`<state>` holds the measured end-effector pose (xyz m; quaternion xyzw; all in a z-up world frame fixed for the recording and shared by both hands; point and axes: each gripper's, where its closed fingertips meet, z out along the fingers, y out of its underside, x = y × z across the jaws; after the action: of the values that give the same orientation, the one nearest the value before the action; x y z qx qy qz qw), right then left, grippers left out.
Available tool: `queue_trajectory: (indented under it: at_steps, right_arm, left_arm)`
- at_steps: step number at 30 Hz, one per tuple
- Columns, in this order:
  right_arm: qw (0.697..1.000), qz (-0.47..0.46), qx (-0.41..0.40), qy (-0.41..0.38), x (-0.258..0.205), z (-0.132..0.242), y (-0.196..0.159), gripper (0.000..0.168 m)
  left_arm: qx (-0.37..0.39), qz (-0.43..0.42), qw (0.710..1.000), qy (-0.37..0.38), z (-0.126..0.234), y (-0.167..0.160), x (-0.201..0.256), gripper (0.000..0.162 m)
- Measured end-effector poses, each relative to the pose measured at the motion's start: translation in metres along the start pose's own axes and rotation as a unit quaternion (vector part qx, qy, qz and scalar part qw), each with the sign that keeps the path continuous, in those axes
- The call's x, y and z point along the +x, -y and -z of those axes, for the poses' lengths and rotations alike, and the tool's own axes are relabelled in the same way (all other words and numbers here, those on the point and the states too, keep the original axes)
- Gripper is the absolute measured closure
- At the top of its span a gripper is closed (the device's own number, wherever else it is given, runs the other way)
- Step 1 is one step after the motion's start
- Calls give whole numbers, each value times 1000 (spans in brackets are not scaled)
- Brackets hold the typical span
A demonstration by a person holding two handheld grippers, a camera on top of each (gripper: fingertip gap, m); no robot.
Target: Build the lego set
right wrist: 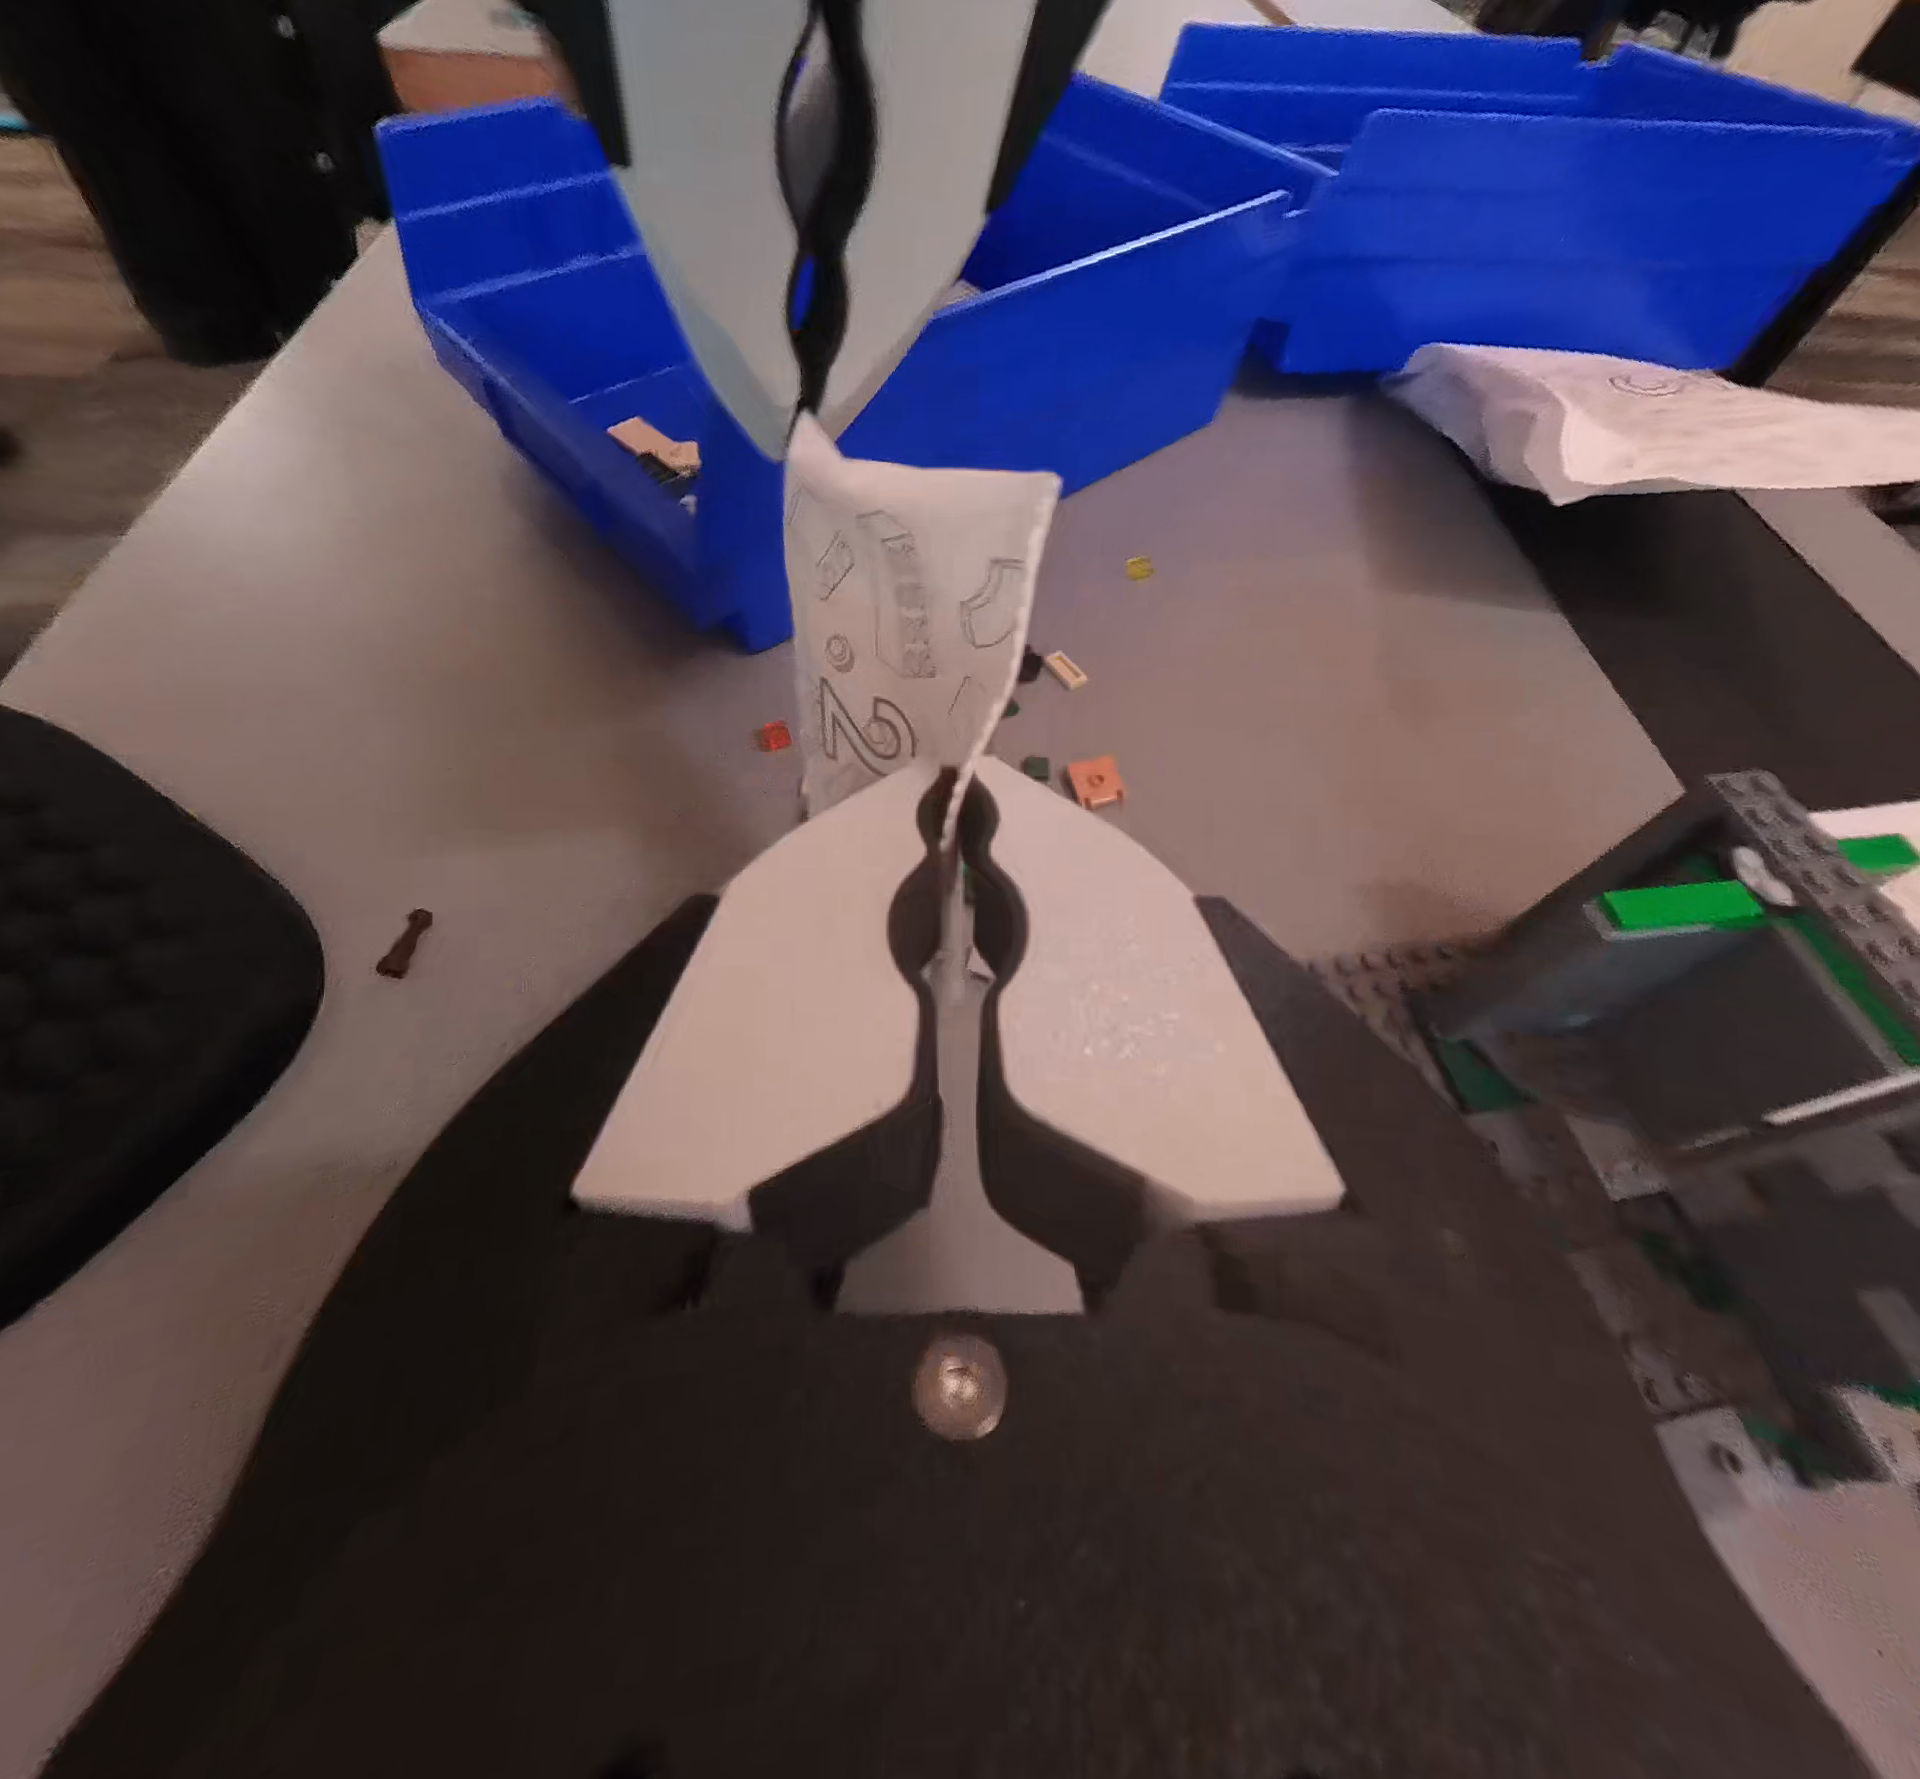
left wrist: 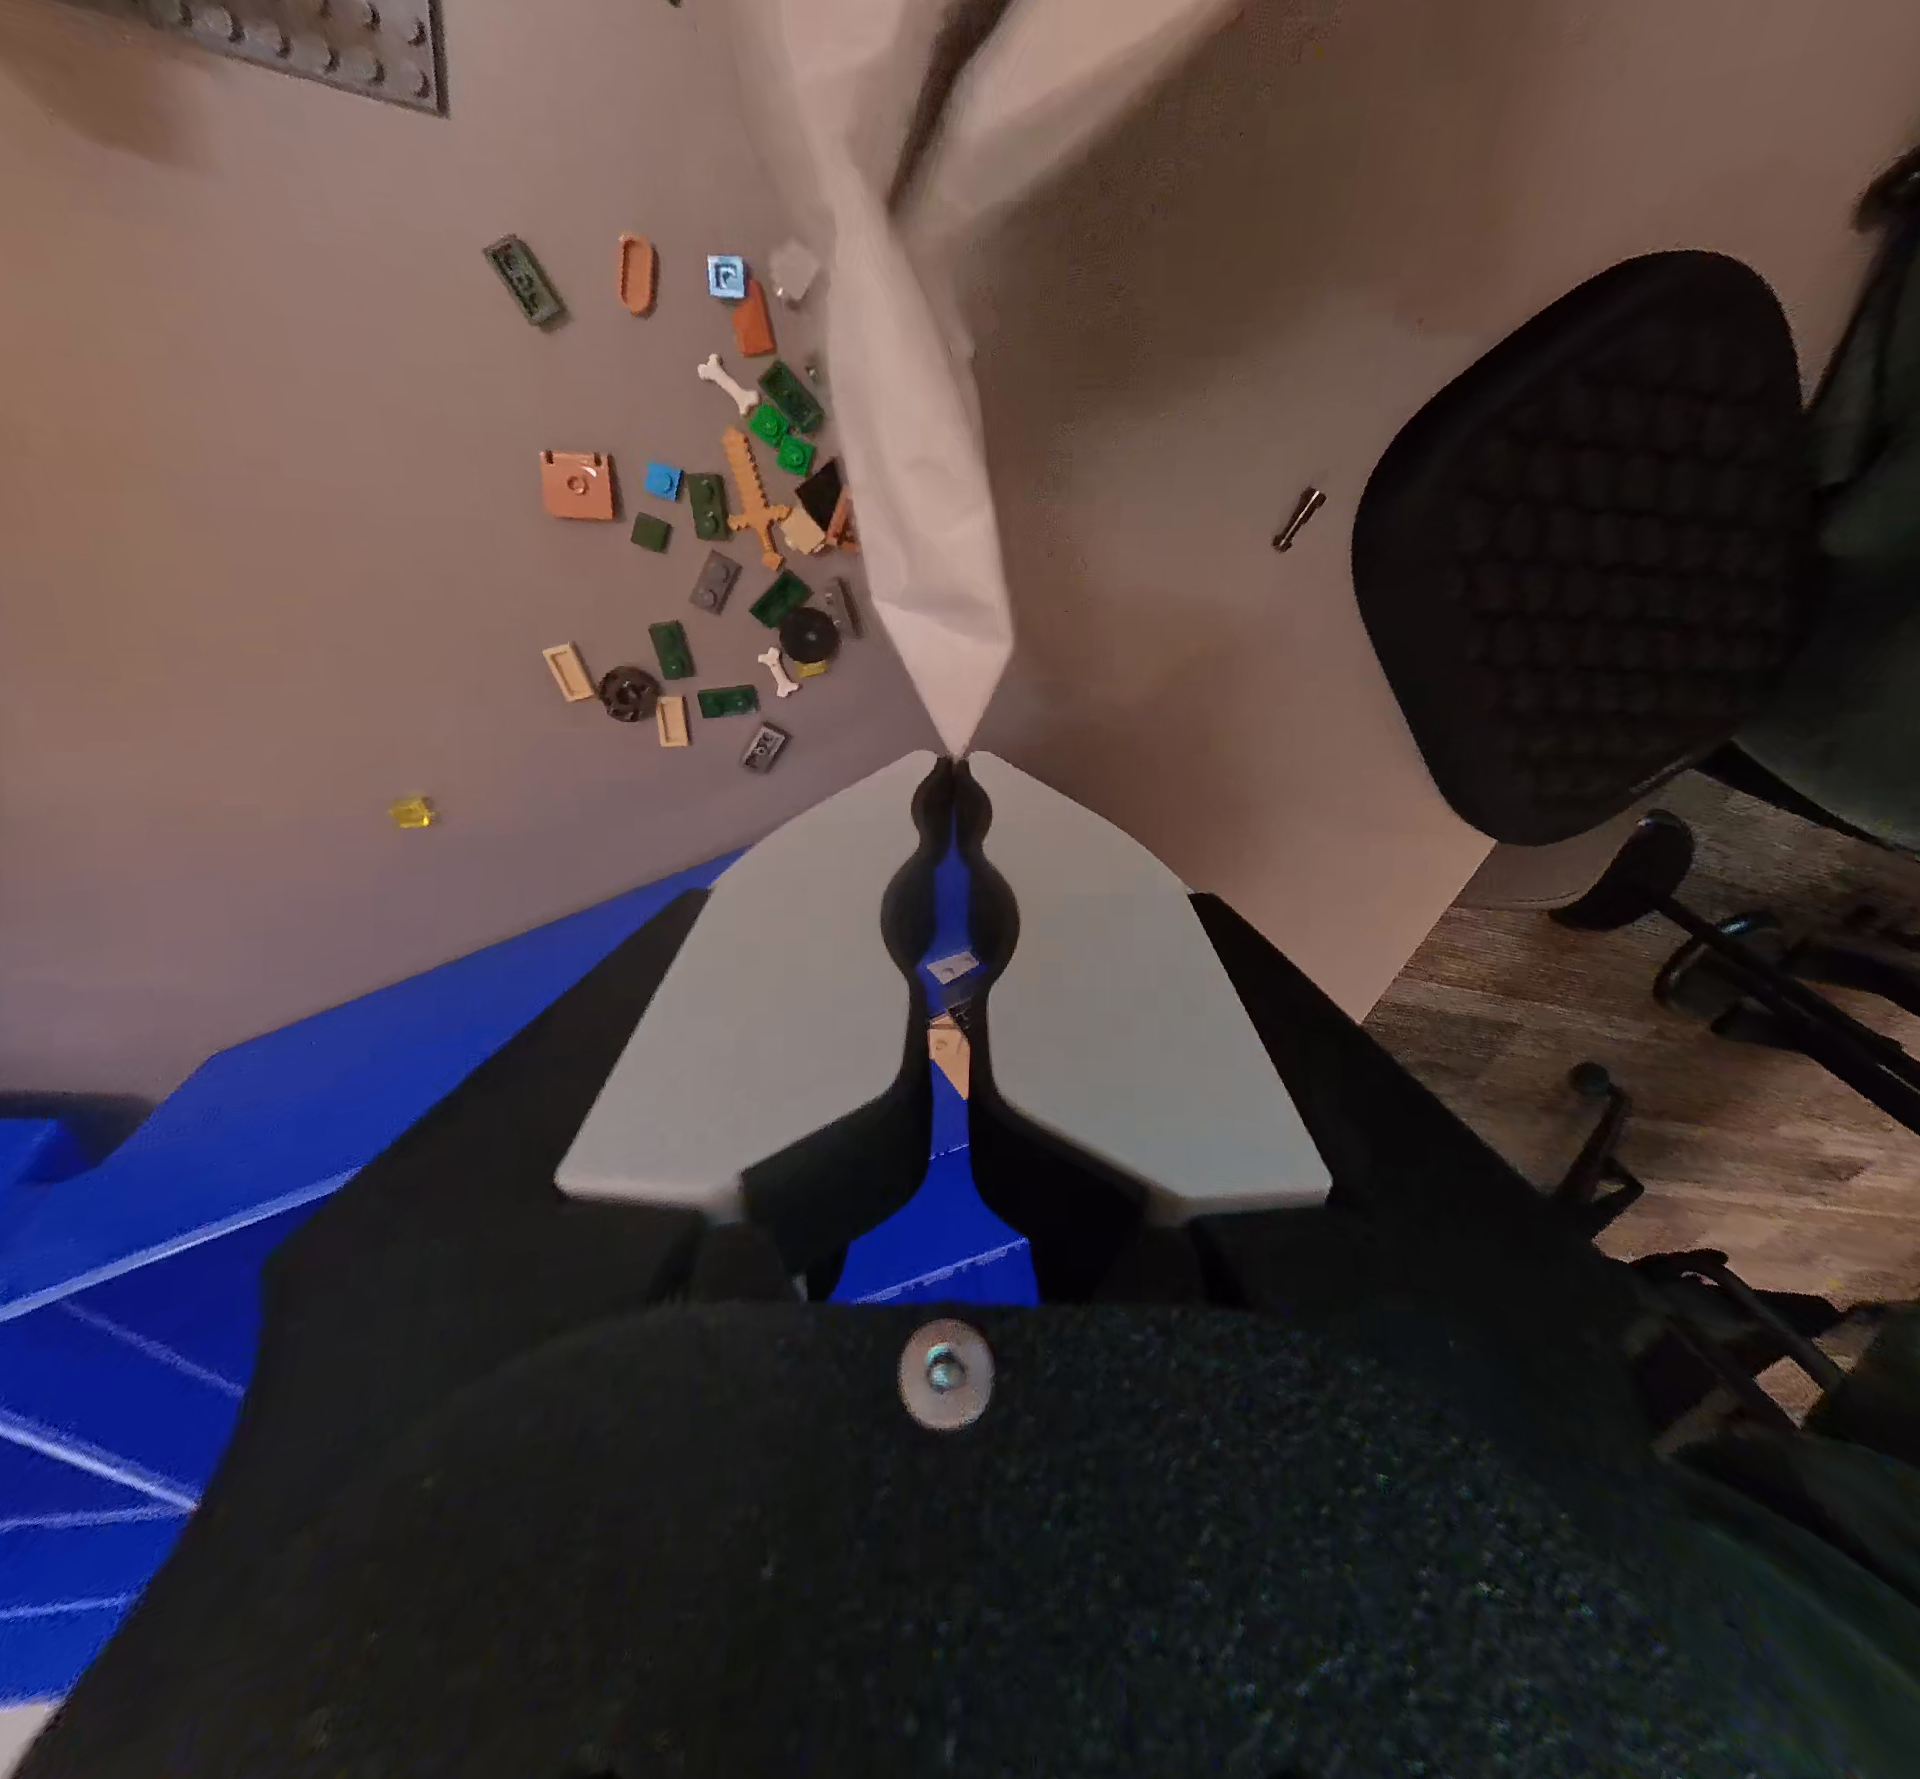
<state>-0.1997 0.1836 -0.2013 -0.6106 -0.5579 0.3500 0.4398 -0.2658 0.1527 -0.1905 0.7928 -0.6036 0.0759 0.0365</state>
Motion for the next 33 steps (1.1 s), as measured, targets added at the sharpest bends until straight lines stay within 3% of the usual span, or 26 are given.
queue_trajectory:
  at_steps: [1, 5, 7, 9, 27, 33]
  right_arm:
    - [1000, 10, -5, 2, -3, -1, -2, 168]
    - [1000, 13, -1, 2, -6, -2, 0, 166]
    - [1000, 8, 6, 7, -6, -3, 2, 150]
    - [1000, 16, 12, 4, -8, -2, 4, 168]
    - [999, -14, 10, 27, -7, 11, 7, 168]
    - [999, -21, 13, 23, -6, 9, 3, 168]
  left_arm:
    - [-7, -1, 1000, 6, 1, -2, -1, 162]
    - [-6, 5, 1000, 6, 0, -5, -3, 162]
    - [5, 5, 1000, 4, 1, -3, -2, 162]
    - [10, 1, 1000, 5, 2, 0, 0, 162]
    - [49, -8, 998, 24, 0, 4, -3, 162]
    - [82, -30, 996, 19, 1, 22, 5, 162]
